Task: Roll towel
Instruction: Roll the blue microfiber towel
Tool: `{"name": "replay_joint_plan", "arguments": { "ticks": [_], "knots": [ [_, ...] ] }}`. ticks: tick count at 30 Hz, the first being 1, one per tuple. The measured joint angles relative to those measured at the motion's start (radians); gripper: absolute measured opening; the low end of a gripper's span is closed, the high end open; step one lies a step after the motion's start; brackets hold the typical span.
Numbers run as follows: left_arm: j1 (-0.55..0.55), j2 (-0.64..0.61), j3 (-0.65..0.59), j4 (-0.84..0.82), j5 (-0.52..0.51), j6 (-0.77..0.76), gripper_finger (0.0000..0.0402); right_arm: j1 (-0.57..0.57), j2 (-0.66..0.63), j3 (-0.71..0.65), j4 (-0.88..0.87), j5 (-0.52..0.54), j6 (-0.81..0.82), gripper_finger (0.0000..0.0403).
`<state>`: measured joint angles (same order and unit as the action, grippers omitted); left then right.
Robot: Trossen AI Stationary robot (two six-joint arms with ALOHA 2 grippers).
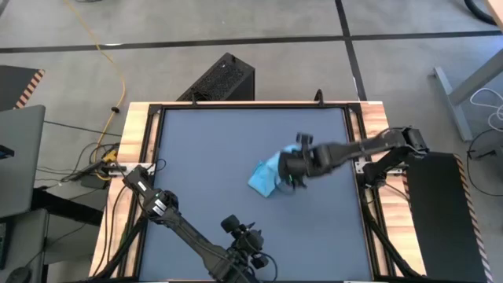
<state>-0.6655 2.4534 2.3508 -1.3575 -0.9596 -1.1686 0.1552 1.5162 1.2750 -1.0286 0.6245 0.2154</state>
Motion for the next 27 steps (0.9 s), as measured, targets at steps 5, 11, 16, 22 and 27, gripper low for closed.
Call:
{"name": "replay_joint_plan", "arguments": {
  "ticks": [5, 11, 16, 22, 27],
  "knots": [
    [-0.034, 0.0, 0.0, -0.1, -0.008, -0.118, 0.0139, -0.24, 0.003, 0.178, 0.0, 0.097, -0.25, 0.0018],
    [-0.063, 0.0, 0.0, -0.159, -0.01, -0.197, 0.0139, -0.497, 0.005, 0.561, -0.023, 0.124, -0.374, 0.0018],
    [-0.074, 0.0, 0.0, -0.175, -0.023, -0.244, 0.0139, -0.51, 0.001, 0.746, -0.261, 0.063, -0.285, 0.0018],
    [-0.076, 0.0, 0.0, -0.208, -0.064, -0.29, 0.0139, -0.352, 0.027, 0.692, -0.534, -0.028, 0.019, 0.0018],
    [-0.076, 0.0, 0.0, -0.212, -0.074, -0.292, 0.0139, -0.15, 0.017, 0.496, -0.539, -0.109, 0.263, 0.0018]
  ]
}}
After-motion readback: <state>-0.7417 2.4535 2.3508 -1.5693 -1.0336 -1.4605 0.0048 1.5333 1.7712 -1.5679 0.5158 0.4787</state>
